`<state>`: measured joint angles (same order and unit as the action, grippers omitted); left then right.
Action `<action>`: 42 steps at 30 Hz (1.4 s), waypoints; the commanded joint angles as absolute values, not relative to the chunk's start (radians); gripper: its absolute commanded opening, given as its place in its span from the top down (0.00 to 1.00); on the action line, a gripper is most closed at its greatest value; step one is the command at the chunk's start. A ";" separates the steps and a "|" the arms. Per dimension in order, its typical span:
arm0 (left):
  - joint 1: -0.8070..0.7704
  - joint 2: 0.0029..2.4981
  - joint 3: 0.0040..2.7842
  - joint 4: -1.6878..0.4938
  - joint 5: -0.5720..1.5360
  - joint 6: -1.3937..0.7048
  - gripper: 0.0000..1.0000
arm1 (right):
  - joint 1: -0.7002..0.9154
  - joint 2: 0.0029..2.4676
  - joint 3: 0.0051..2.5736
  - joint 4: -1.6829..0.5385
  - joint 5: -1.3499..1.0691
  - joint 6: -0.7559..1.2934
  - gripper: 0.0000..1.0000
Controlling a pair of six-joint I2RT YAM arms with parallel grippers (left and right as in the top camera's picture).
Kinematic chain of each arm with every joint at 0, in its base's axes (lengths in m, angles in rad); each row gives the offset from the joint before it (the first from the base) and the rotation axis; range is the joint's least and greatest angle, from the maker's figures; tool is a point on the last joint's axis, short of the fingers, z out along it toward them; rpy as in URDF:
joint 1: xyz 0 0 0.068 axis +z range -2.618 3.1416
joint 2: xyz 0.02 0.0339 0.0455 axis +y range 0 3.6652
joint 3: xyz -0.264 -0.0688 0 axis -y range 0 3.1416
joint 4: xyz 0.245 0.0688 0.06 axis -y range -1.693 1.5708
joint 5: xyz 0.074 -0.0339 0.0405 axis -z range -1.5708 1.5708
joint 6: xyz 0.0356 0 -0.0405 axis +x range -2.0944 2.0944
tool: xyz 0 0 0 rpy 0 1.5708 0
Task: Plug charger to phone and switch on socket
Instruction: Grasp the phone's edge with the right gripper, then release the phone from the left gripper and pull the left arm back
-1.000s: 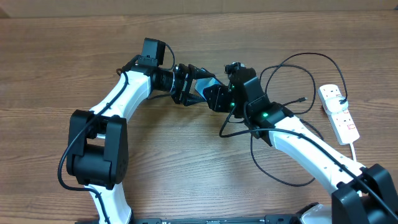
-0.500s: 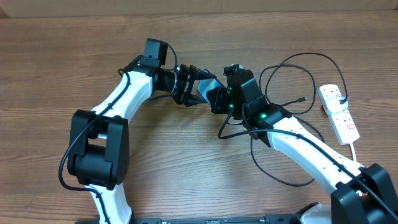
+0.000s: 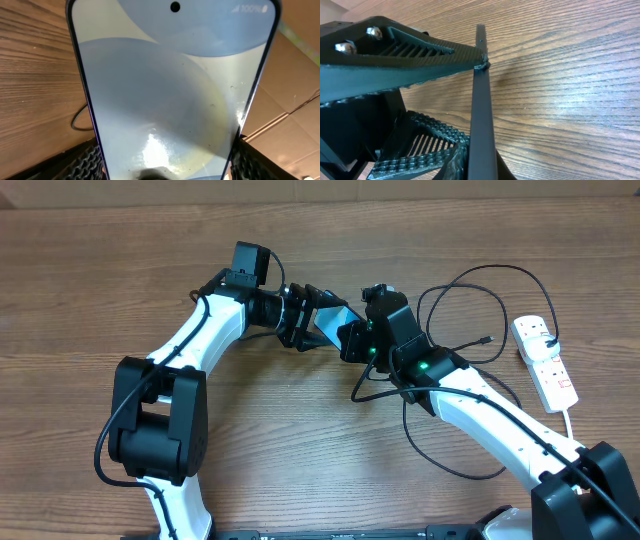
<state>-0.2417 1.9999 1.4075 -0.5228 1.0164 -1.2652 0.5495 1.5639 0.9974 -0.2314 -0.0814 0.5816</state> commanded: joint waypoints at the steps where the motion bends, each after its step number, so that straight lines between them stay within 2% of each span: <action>1: -0.257 2.008 1.432 -0.519 1.012 -1.256 0.23 | 0.562 1.562 1.012 -0.215 -0.138 0.575 0.93; 3: -0.255 2.008 1.432 -0.518 1.008 -1.256 0.09 | 0.562 1.562 1.012 -0.214 -0.157 0.575 0.93; 6: -0.252 2.008 1.432 -0.506 1.002 -1.254 0.00 | 0.561 1.562 1.012 -0.214 -0.186 0.578 0.96; 12: -0.230 2.008 1.432 -0.331 1.015 -1.082 0.00 | 0.560 1.555 1.012 -0.215 -0.189 0.669 0.96; 18: -0.164 2.002 1.433 -0.233 1.119 -0.950 0.00 | 0.532 1.493 1.013 -0.245 -0.265 0.673 0.96; 22: -0.099 1.980 1.433 -0.204 1.233 -0.844 0.00 | 0.481 1.401 1.013 -0.360 -0.264 0.673 0.96; 28: -0.013 1.913 1.433 -0.202 1.337 -0.728 0.00 | 0.377 1.203 1.013 -0.646 -0.275 0.674 0.96; 36: 0.046 1.745 1.433 -0.212 1.300 -0.582 0.00 | 0.353 0.936 1.012 -0.988 -0.294 0.693 0.96; 42: 0.046 1.601 1.433 -0.264 1.219 -0.513 0.00 | 0.353 0.834 0.968 -1.038 -0.216 0.820 0.96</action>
